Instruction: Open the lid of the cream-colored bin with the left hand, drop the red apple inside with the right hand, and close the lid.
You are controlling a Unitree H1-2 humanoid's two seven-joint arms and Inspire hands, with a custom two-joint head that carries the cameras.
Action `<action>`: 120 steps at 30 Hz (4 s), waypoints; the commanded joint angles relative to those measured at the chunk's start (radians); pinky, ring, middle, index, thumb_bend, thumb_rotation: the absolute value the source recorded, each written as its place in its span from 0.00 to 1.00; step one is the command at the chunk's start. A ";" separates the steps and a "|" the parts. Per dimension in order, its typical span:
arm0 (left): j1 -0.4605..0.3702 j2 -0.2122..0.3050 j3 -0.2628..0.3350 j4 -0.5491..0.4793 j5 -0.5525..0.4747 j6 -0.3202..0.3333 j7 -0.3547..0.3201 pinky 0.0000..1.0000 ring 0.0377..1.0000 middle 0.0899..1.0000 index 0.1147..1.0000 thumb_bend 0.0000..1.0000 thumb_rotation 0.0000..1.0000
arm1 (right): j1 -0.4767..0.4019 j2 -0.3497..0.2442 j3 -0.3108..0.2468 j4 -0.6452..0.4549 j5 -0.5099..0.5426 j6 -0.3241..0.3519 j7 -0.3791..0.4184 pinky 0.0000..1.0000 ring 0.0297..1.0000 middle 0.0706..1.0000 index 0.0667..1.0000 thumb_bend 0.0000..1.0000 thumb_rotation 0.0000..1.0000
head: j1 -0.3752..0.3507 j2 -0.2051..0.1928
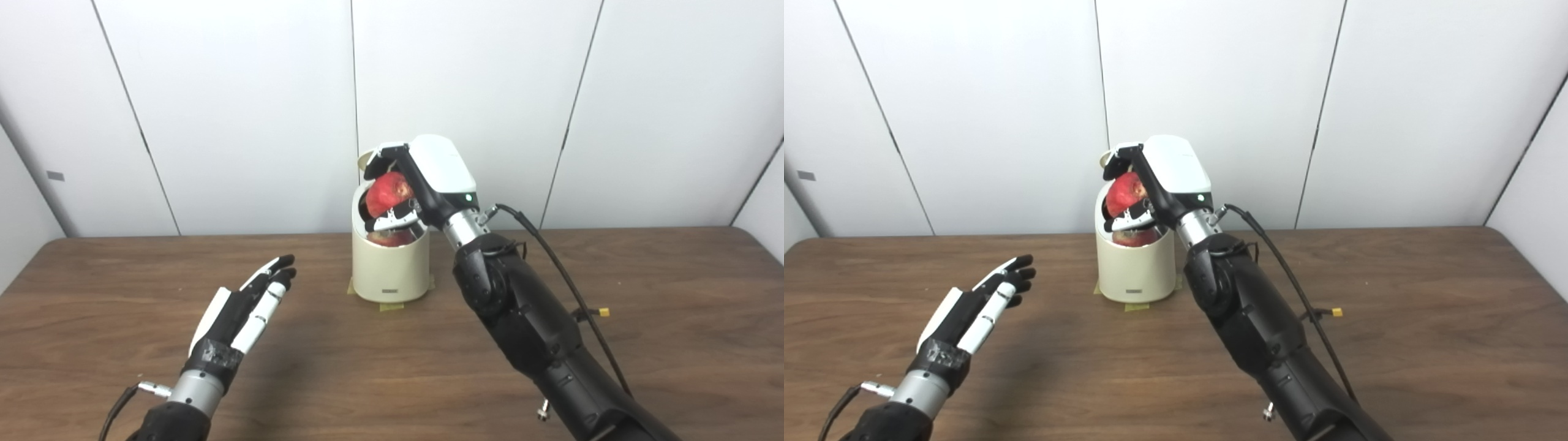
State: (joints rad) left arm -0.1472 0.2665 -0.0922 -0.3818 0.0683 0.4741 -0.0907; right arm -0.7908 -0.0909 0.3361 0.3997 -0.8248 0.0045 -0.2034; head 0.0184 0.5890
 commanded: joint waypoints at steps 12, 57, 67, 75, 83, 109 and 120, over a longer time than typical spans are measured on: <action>-0.022 -0.050 0.059 -0.045 0.075 -0.004 -0.085 0.91 0.92 0.90 0.92 0.46 0.90 | -0.095 0.015 -0.006 0.072 0.045 -0.033 -0.056 0.36 0.36 0.47 0.47 0.51 0.00 | 0.002 0.009; -0.041 -0.121 0.159 -0.043 0.175 -0.005 -0.220 0.98 0.95 0.93 0.89 0.45 0.85 | -0.066 0.014 -0.031 0.024 0.132 -0.078 -0.116 0.36 0.39 0.46 0.48 0.52 0.00 | 0.003 0.010; -0.077 -0.120 0.183 -0.003 0.142 -0.005 -0.216 0.91 0.94 0.93 0.89 0.45 0.81 | 0.054 0.014 -0.094 -0.189 0.212 -0.022 -0.040 0.35 0.37 0.45 0.48 0.52 0.00 | 0.014 0.007; -0.252 -0.139 0.246 0.141 0.073 -0.006 -0.143 0.88 0.89 0.88 0.88 0.46 0.72 | 0.287 0.065 -0.236 -0.526 0.352 0.241 0.080 0.38 0.41 0.44 0.47 0.52 0.00 | 0.003 0.004; -0.462 -0.115 0.222 0.319 0.020 -0.014 -0.100 0.85 0.86 0.86 0.86 0.48 0.76 | 0.465 0.169 -0.457 -0.751 0.766 0.456 0.193 0.74 0.67 0.65 0.59 0.57 0.63 | -0.008 0.002; -0.821 -0.034 -0.007 0.781 0.054 -0.204 -0.162 0.91 0.92 0.91 0.91 0.40 0.97 | 0.751 0.200 -0.407 -0.654 0.910 0.280 0.159 0.93 0.90 0.88 0.95 0.54 1.00 | -0.035 -0.011; -0.895 -0.017 -0.102 0.881 0.151 -0.265 -0.167 0.91 0.93 0.89 0.87 0.44 1.00 | 0.762 0.199 -0.374 -0.621 0.890 0.291 0.146 0.86 0.84 0.84 0.94 0.53 1.00 | -0.041 -0.011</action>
State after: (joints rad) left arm -0.9532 0.2337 -0.1861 0.5043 0.1939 0.2505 -0.2724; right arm -0.0115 0.1017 -0.0515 -0.2169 0.0704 0.3178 -0.0606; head -0.0230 0.5768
